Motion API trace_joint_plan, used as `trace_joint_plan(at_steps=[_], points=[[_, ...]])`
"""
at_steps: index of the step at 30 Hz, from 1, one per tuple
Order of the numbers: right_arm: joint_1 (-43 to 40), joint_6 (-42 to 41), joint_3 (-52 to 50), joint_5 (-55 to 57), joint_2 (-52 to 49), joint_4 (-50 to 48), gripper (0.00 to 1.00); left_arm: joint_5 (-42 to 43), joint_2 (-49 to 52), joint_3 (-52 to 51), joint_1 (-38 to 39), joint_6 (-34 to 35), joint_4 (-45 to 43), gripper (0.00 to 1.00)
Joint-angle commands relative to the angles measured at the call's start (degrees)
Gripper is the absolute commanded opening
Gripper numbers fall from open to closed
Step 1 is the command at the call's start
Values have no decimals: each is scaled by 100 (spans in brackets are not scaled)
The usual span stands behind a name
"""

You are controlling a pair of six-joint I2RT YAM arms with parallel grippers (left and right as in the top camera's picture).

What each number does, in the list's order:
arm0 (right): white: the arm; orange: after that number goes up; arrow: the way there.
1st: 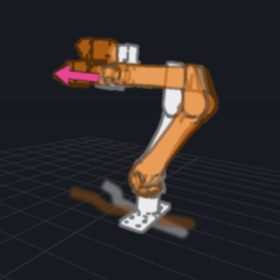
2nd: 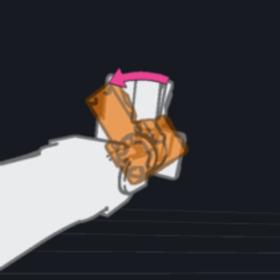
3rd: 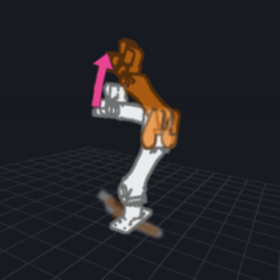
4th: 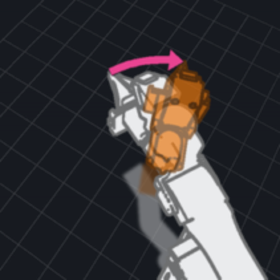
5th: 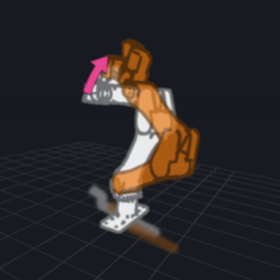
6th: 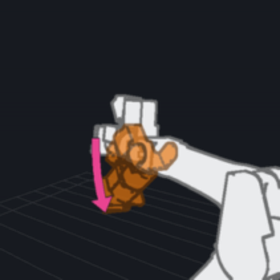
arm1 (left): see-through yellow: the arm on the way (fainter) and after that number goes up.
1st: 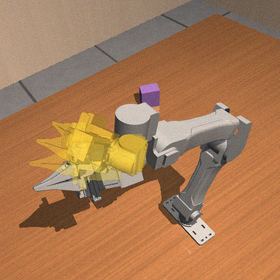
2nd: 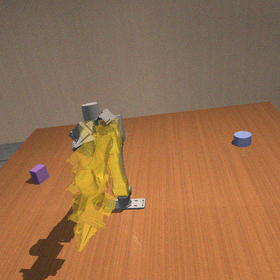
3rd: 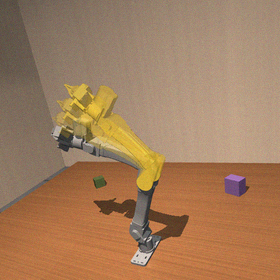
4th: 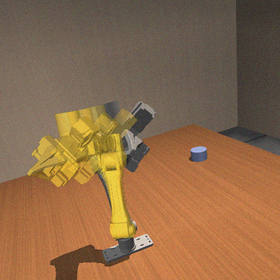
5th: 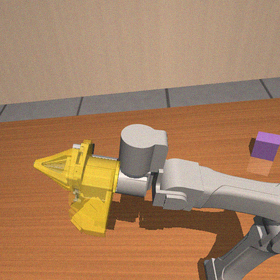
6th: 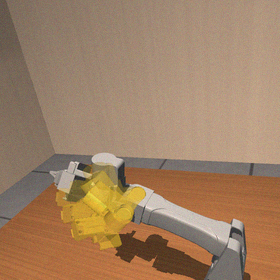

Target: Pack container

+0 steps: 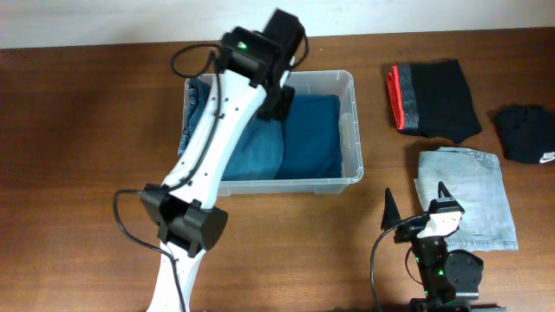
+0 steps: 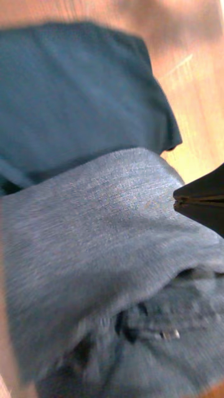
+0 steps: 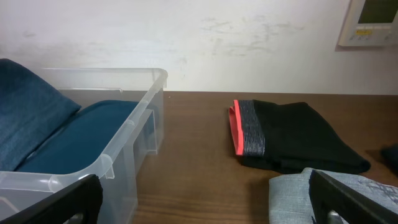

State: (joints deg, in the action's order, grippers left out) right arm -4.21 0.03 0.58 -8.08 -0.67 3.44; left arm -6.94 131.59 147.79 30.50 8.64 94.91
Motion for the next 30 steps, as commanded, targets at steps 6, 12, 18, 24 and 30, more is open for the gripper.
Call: trace_joint_plan(at_steps=[6, 12, 18, 24, 30], points=[[-37, 15, -26, -35, 48, 26, 99, -1045, -22, -1360, -79, 402, -448, 1], [-37, 15, -26, -35, 48, 26, 99, -1515, -13, -1880, -334, 942, -522, 1], [-37, 15, -26, -35, 48, 26, 99, -1628, -13, -2223, -636, 1008, -612, 1], [-37, 15, -26, -35, 48, 26, 99, -1628, -13, -2583, -807, 1130, -778, 1], [-37, 15, -26, -35, 48, 26, 99, -1626, -11, -3165, -822, 1373, -1143, 1]])
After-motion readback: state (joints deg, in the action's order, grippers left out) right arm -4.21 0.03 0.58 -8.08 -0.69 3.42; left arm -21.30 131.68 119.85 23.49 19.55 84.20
